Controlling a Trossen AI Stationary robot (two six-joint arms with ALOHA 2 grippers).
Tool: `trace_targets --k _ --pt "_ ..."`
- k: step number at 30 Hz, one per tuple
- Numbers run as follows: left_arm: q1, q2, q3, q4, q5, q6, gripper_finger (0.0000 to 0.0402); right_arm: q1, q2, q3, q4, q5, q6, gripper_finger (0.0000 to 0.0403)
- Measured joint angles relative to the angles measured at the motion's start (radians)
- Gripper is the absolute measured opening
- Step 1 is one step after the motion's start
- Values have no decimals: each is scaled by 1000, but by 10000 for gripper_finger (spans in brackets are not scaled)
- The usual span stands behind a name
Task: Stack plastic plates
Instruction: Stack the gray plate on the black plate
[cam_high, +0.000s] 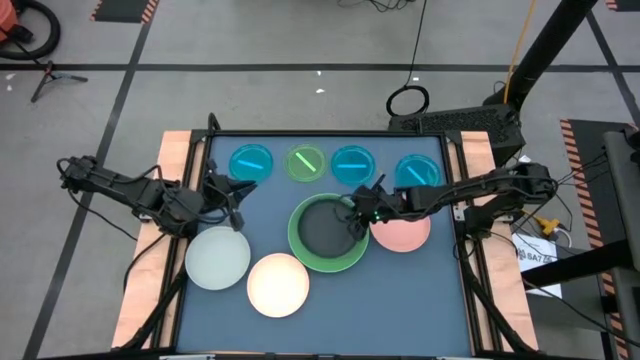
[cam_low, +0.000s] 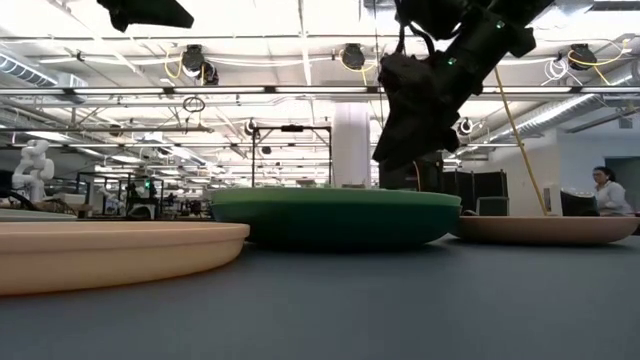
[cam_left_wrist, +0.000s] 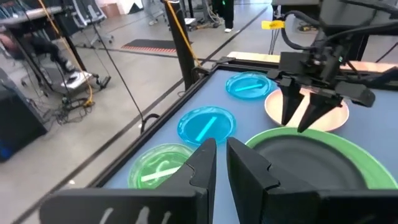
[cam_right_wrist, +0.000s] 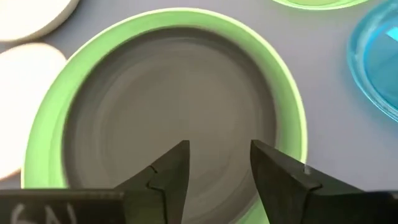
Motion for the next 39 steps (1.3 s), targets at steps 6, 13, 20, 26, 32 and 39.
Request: trace_targets --k 6,13,20,26,32,39 --pt "0 58 0 -5 1 -73 47 50 0 0 -1 -2 -136 160" --pt "0 167 0 -25 89 -118 47 97 -9 0 -71 -2 -244 160" --pt "0 264 0 -36 197 -170 47 101 -13 0 -121 2 -283 160" --pt "0 313 0 -130 583 -411 47 101 -13 0 -121 3 -292 160" --pt "-63 406 0 -375 869 -842 47 101 -13 0 -120 3 -287 160" --pt "-198 516 20 -423 1040 -881 47 101 -13 0 -99 3 -284 160"
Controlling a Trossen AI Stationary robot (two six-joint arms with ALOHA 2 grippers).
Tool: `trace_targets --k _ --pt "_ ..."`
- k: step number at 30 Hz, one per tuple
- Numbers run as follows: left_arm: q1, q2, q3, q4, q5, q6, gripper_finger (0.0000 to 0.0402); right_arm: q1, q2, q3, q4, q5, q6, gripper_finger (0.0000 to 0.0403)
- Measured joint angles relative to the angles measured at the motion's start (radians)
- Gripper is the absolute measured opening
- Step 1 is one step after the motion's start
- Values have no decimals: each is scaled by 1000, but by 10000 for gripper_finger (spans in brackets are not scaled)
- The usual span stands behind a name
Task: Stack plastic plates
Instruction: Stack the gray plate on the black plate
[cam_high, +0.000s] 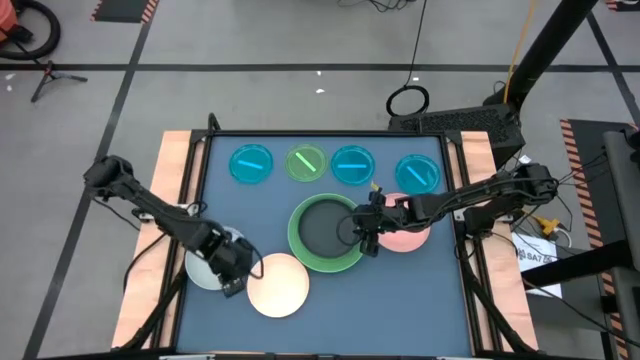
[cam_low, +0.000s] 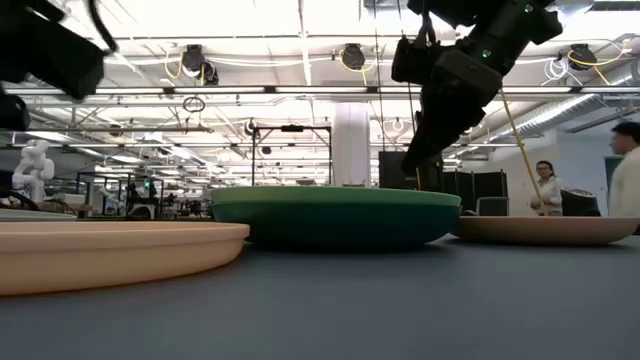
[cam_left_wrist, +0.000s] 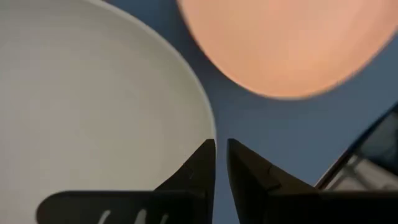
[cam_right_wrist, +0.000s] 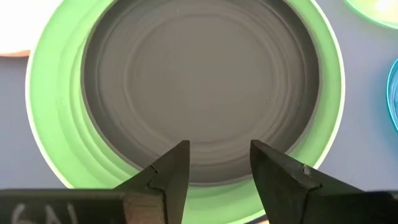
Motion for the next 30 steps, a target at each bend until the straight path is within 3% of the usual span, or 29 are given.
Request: trace_targets --k 3,9,18,30 --pt "-40 19 20 0 -4 31 47 0 0 0 14 -1 0 160" --pt "-106 25 44 -1 -118 6 47 0 1 0 16 -2 0 160" --pt "-205 25 44 0 -149 -14 47 0 1 0 16 -2 11 160" --pt "-274 25 34 -7 -273 -55 47 0 1 0 16 -3 12 160"
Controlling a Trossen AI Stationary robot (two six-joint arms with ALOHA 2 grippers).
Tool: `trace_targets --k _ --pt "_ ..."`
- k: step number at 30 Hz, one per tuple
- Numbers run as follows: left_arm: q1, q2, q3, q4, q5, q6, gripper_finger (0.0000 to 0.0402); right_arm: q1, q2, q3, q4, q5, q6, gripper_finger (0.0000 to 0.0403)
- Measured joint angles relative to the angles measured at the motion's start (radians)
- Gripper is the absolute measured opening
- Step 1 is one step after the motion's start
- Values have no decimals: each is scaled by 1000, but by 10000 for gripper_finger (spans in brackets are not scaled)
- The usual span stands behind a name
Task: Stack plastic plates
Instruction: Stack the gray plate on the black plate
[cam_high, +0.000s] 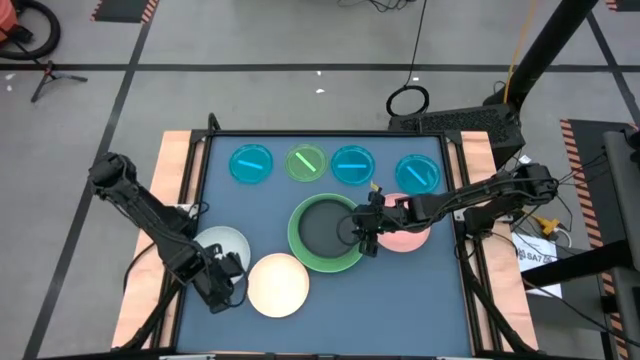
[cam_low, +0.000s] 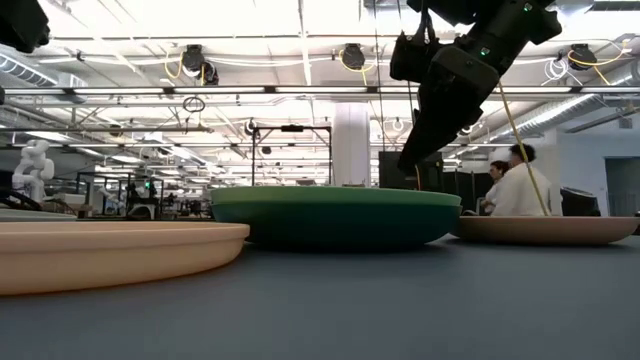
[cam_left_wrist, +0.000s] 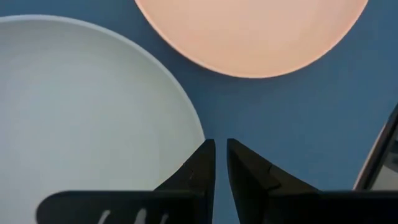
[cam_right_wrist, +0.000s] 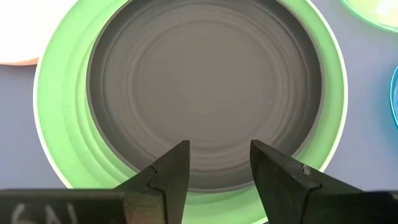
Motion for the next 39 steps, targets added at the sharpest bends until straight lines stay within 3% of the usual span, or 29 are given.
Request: trace_targets --k 13,25,31,39 --pt "-43 0 -6 8 -106 -99 47 0 0 0 0 0 0 160" --pt "-43 0 -6 19 -122 -39 44 0 0 0 0 0 12 160" --pt "-40 63 19 107 -142 89 7 0 0 0 0 -1 14 160" --pt "-53 128 37 25 -130 21 10 0 0 0 5 1 8 160"
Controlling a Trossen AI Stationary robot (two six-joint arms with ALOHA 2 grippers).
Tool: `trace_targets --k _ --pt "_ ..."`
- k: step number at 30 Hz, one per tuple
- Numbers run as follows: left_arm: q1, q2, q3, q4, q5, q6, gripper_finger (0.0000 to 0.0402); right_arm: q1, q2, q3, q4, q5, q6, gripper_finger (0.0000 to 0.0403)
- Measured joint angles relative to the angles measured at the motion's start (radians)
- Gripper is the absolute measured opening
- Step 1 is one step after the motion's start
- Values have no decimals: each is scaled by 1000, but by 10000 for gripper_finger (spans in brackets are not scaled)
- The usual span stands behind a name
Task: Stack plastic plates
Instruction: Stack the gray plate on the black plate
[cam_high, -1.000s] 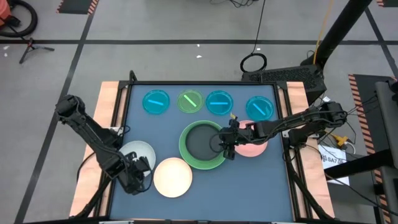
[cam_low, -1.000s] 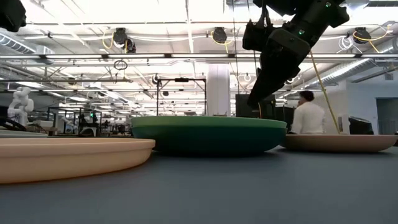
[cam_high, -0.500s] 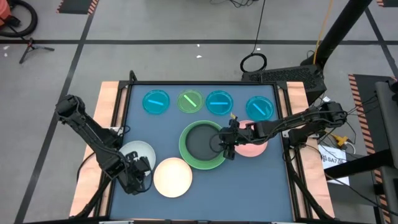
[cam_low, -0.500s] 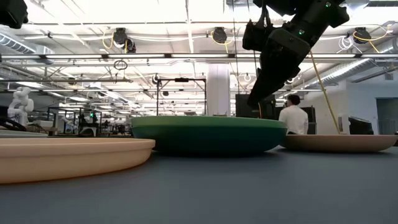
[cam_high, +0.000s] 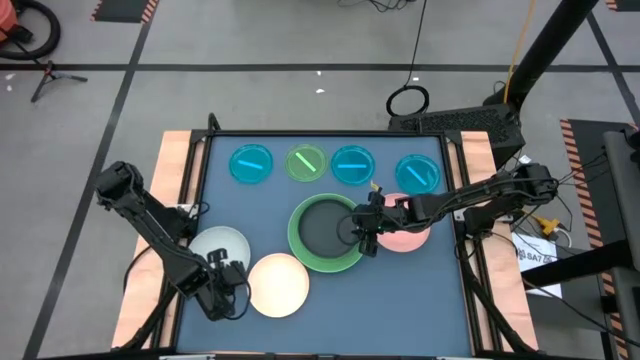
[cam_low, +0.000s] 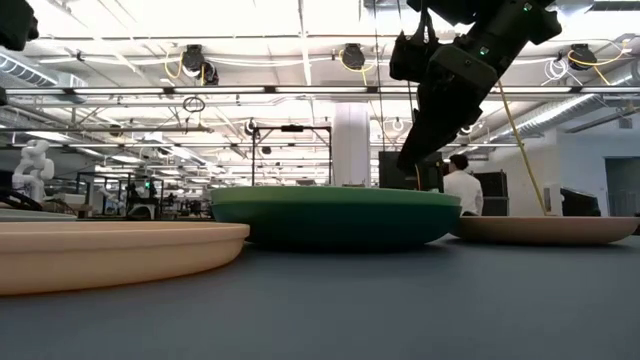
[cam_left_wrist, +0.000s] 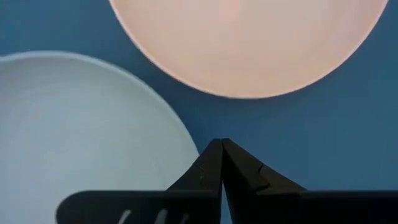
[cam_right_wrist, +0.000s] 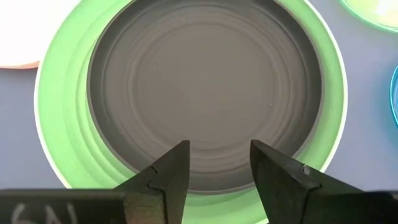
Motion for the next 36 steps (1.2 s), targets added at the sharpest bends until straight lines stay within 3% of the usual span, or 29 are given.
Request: trace_targets --k 6,20,36 --pt "1 0 0 -8 1 -9 27 0 0 0 0 1 0 160" --pt "0 34 1 -51 -5 -65 156 0 0 0 2 3 0 160" --pt "0 161 1 -50 5 -61 166 0 0 0 2 3 0 160"
